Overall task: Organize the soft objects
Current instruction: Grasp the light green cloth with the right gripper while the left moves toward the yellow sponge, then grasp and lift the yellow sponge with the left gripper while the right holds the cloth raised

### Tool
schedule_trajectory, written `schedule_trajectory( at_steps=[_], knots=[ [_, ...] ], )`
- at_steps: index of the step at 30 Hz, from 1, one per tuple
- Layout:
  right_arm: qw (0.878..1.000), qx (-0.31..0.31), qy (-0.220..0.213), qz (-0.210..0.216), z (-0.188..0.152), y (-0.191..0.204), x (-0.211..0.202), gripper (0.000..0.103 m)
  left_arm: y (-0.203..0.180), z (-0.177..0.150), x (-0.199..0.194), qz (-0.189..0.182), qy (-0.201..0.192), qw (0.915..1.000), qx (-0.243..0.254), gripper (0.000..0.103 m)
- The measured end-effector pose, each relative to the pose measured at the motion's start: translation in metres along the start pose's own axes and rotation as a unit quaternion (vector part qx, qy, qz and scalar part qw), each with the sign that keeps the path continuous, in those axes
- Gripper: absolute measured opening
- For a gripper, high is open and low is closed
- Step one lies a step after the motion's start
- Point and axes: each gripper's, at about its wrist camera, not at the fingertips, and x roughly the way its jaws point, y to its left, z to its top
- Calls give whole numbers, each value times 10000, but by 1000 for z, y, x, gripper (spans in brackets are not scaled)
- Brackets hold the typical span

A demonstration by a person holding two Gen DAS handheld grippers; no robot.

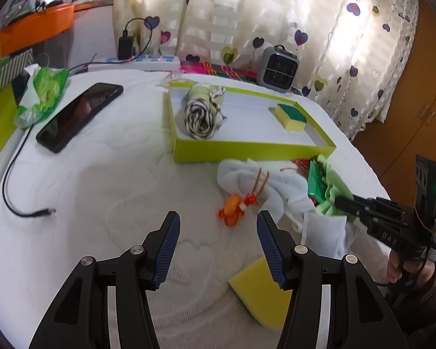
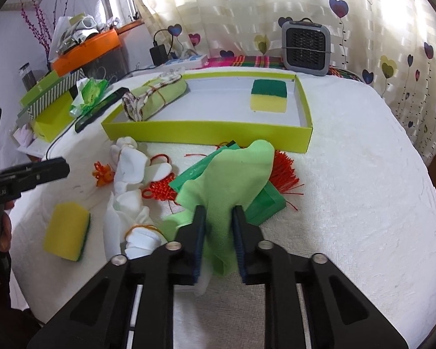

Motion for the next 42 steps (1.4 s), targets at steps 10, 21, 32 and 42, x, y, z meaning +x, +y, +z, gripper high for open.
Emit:
schedule_trajectory(
  at_steps=[10, 21, 32, 42],
  knots=[
    [9990, 92, -430, 115, 3, 1, -21, 11, -4, -27, -5, -83, 275, 9996, 6, 55],
    [9912, 180, -1208, 510, 12, -6, -57, 11, -15, -40, -13, -279, 385, 9989, 38, 58],
    [9881, 289, -1390, 594, 7, -11, -67, 11, -41, -47, -4, -218, 599, 9974, 340, 62],
    [9882, 243, -1343, 701, 0, -9, -66, 11, -64, -51, 5, -157, 688, 9961, 520, 63]
  ],
)
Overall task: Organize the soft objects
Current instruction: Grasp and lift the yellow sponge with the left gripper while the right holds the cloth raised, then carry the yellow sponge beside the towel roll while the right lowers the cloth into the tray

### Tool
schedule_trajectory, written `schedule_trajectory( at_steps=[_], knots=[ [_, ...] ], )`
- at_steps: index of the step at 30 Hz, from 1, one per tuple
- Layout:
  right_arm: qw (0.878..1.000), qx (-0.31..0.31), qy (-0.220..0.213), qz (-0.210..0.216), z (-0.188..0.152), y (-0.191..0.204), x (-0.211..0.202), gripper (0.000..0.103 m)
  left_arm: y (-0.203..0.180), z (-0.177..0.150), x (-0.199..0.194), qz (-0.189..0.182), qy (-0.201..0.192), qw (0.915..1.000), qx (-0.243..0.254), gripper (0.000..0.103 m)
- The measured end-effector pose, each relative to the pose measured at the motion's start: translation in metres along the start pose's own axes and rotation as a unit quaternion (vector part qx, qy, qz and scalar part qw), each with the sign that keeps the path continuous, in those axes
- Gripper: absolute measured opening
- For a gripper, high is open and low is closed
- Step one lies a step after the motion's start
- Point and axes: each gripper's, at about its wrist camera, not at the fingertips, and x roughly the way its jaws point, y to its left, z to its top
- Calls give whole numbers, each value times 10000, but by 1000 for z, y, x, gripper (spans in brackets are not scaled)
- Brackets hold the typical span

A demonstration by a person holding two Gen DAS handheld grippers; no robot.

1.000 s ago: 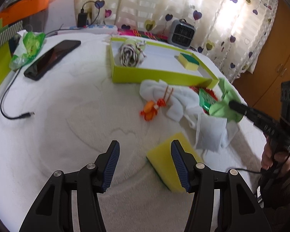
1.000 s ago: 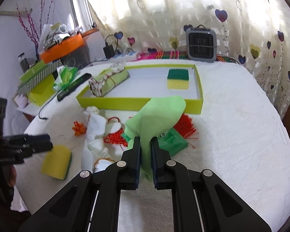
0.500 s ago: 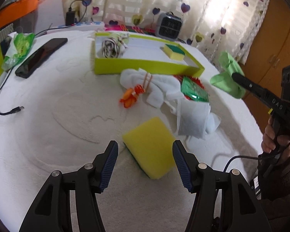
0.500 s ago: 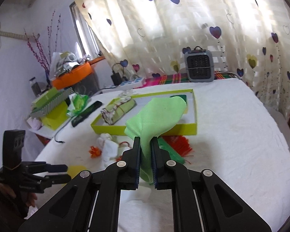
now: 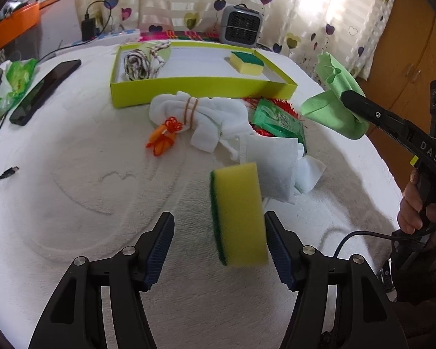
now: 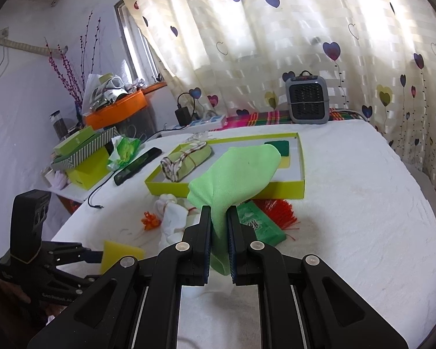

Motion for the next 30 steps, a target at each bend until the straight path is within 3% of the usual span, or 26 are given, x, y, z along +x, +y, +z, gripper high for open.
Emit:
schedule_trajectory(
  at_steps=[5, 9, 13, 30],
  knots=[
    [10000, 42, -3, -4, -2, -2, -3, 11, -3, 1, 3, 44, 26, 10000, 4, 61],
    [10000, 39, 4, -42, -4, -2, -4, 11, -4, 2, 3, -29, -1, 10000, -1, 50],
    [10000, 57, 30, -49, -5, -3, -4, 11, -6, 3, 2, -128, -57, 9999, 30, 31],
    [10000, -43, -23, -78, 3, 3, -9, 11, 4, 28, -27, -122, -538, 9985, 15, 29]
  ],
)
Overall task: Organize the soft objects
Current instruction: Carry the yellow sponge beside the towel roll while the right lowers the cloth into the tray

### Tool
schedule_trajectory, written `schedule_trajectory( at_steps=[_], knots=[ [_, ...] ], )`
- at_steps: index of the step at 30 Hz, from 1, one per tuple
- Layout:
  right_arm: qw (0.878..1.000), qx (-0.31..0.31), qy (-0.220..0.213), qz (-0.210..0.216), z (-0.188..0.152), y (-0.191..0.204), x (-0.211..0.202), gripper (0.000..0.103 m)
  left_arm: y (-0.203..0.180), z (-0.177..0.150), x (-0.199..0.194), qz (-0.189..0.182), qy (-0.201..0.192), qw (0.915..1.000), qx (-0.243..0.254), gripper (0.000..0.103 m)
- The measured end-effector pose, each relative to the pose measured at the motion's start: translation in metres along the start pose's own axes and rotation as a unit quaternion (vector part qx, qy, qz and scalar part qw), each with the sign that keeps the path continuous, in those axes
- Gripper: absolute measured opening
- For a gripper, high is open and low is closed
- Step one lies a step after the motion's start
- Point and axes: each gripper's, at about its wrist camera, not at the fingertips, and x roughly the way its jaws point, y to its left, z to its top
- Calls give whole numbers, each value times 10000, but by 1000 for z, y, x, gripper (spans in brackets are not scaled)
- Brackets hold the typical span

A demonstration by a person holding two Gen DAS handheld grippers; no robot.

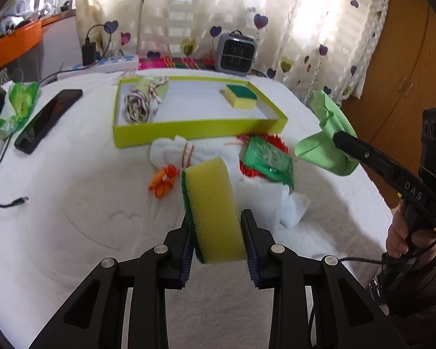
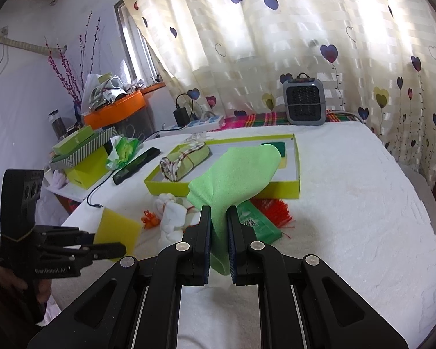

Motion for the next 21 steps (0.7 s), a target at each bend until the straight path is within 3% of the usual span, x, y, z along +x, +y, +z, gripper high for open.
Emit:
schedule_trajectory(
  at_steps=[21],
  knots=[
    [9996, -272, 8, -66, 36, 2, 17, 11, 24, 77, 3, -39, -427, 9991, -8, 30]
  ],
)
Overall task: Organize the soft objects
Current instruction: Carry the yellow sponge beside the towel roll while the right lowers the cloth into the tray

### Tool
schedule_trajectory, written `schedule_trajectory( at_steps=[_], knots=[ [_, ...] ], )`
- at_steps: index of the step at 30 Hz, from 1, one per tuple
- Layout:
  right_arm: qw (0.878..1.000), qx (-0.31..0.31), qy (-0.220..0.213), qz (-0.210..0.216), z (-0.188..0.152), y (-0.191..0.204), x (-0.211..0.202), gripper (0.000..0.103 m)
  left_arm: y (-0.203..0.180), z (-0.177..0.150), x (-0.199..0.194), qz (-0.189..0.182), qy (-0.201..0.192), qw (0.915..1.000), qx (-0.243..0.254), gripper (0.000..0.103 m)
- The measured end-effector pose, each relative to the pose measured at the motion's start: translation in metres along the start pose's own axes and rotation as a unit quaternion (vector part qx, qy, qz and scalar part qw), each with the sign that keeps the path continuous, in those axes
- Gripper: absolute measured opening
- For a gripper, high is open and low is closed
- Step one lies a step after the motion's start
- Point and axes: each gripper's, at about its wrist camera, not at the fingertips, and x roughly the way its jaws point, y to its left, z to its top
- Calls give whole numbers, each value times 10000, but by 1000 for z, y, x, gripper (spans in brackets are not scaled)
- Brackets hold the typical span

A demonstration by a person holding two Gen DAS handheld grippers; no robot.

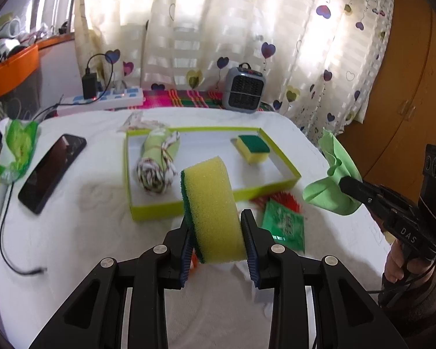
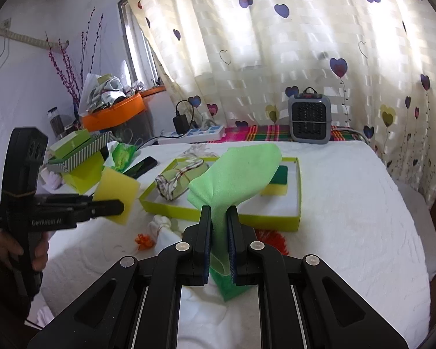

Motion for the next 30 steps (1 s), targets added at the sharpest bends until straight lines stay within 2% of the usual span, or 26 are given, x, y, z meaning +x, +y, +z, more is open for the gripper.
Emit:
schedule_trajectory(
  at_steps=[10, 20, 30],
  knots=[
    [9997, -169, 170, 20, 26, -8, 29, 11, 4, 35, 29, -88, 22, 10000, 42, 30],
    [9982, -321, 509, 67, 47, -14, 70, 11, 14, 60, 67, -121, 246, 9996, 38, 30],
    [9961, -349, 807, 109, 54, -19, 105, 11, 22, 77, 102, -117, 483, 9988, 6, 30]
  ],
)
